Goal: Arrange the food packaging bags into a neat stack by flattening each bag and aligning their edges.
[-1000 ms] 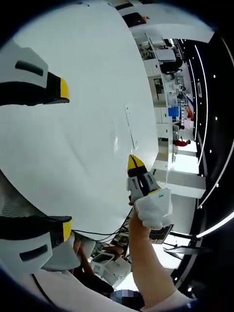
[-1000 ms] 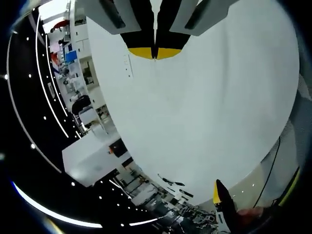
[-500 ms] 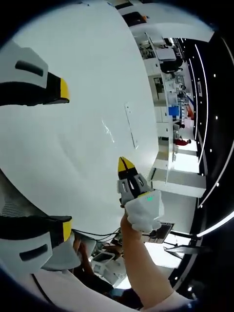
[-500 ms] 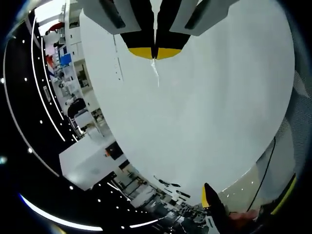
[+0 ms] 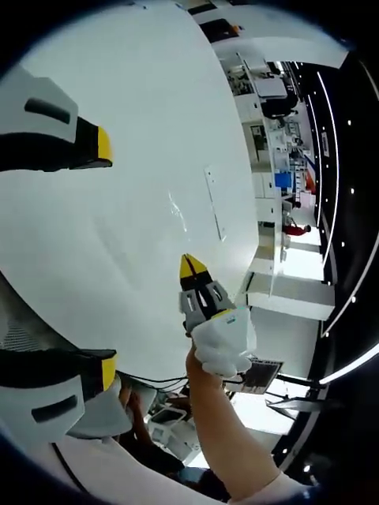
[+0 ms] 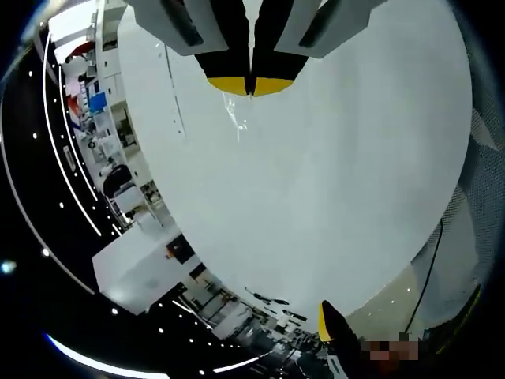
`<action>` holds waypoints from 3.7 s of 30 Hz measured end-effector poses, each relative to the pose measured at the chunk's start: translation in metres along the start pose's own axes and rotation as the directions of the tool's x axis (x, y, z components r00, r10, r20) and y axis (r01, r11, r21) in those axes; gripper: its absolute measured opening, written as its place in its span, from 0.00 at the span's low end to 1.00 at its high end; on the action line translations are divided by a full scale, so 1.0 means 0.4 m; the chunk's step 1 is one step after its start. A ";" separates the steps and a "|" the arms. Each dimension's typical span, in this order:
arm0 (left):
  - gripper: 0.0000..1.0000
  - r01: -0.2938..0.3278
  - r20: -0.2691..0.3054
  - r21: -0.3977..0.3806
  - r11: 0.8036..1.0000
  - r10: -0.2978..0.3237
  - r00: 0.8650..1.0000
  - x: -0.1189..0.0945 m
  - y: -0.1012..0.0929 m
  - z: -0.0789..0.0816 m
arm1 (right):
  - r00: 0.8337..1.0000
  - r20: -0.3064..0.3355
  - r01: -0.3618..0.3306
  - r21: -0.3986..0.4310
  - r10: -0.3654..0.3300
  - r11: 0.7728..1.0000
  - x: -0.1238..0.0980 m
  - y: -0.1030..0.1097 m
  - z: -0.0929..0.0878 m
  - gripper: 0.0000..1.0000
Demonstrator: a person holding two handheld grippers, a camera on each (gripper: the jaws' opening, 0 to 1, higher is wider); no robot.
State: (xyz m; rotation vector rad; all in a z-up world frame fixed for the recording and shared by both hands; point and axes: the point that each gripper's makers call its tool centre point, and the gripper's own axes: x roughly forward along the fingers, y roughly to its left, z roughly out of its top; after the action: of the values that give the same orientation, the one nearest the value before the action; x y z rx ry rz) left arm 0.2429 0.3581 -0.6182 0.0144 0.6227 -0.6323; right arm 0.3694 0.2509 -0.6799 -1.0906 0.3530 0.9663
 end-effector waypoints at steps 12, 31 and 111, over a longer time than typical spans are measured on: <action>0.93 0.000 -0.004 -0.006 1.000 0.000 1.000 0.001 0.002 -0.007 | 1.000 -0.015 -0.022 0.010 0.022 1.000 0.015 0.028 -0.013 0.00; 0.93 0.003 -0.015 -0.007 1.000 -0.003 1.000 0.003 0.000 -0.021 | 0.998 -0.023 -0.058 0.014 0.058 0.998 0.028 0.085 -0.024 0.00; 0.92 0.006 -0.031 -0.032 0.999 -0.007 1.000 0.009 -0.002 -0.047 | 0.978 -0.059 -0.193 0.092 0.199 0.977 0.054 0.221 -0.056 0.02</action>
State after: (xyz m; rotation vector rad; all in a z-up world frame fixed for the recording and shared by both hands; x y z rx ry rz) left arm 0.2344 0.3593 -0.6354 -0.0076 0.6630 -0.6288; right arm 0.3150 0.2527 -0.7562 -1.0255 0.5615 1.0804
